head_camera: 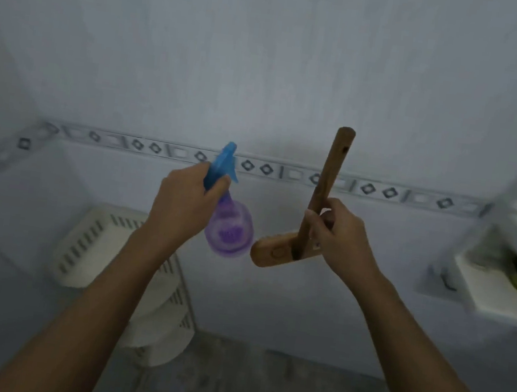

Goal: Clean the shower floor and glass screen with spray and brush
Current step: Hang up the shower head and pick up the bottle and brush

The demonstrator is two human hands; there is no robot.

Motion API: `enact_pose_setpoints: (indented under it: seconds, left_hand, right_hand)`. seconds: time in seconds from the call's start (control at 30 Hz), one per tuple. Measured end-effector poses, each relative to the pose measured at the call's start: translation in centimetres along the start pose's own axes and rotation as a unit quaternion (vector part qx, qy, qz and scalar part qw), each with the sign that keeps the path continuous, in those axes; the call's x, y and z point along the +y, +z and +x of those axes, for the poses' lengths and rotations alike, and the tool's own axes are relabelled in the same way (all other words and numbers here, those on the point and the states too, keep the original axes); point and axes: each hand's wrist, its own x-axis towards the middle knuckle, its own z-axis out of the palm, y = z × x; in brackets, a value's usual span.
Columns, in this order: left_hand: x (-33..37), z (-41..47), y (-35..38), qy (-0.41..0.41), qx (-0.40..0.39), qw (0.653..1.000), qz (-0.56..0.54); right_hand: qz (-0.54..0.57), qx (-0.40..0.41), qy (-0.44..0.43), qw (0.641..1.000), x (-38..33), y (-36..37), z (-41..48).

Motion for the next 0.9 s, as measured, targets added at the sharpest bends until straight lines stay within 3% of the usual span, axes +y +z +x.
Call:
enact_pose_setpoints:
  seconds: [0.43, 0.9]
  left_hand:
    - [-20.7, 1.7, -7.5, -0.145, 0.039, 0.978, 0.148]
    - [-30.1, -0.3, -5.1, -0.282, 0.0, 0.95, 0.136]
  right_hand:
    - [0.001, -0.146, -0.087, 0.985, -7.9, 24.7, 10.7]
    - [0.046, -0.235, -0.056, 0.969, -10.4, 39.9, 12.0]
